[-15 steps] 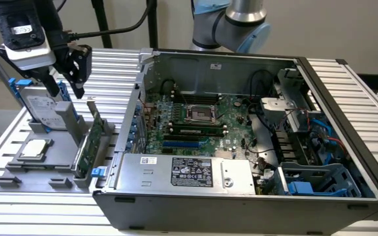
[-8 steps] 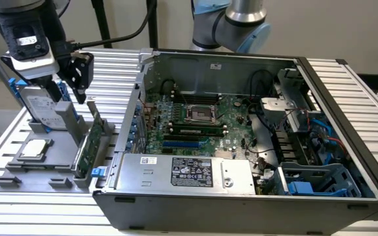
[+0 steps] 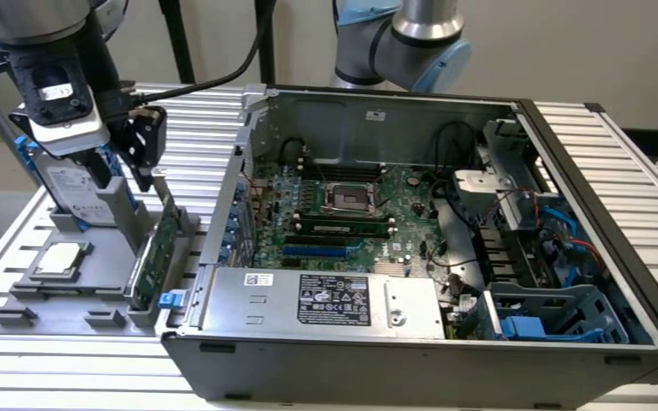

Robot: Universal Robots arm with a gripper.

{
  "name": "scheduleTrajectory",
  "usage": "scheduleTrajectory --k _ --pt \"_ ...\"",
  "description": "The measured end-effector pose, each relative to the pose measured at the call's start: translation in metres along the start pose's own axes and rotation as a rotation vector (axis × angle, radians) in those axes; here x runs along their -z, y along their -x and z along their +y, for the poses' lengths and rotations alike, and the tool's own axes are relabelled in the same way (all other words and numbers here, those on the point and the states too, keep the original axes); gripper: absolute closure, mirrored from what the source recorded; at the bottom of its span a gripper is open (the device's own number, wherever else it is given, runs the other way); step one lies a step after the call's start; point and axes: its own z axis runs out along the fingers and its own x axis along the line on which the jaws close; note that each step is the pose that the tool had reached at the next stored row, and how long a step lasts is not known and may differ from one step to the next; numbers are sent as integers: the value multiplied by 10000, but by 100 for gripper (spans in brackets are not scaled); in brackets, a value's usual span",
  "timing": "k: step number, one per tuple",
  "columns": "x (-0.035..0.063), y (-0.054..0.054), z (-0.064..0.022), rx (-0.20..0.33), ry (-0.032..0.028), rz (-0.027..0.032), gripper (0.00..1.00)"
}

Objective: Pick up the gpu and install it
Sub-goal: 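Pick up the gpu and move the gpu toward the slot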

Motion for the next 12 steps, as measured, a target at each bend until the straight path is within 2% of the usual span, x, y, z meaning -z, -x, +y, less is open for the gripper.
scheduleTrajectory --k 12 --pt "-215 -1 -61 0 1 0 46"
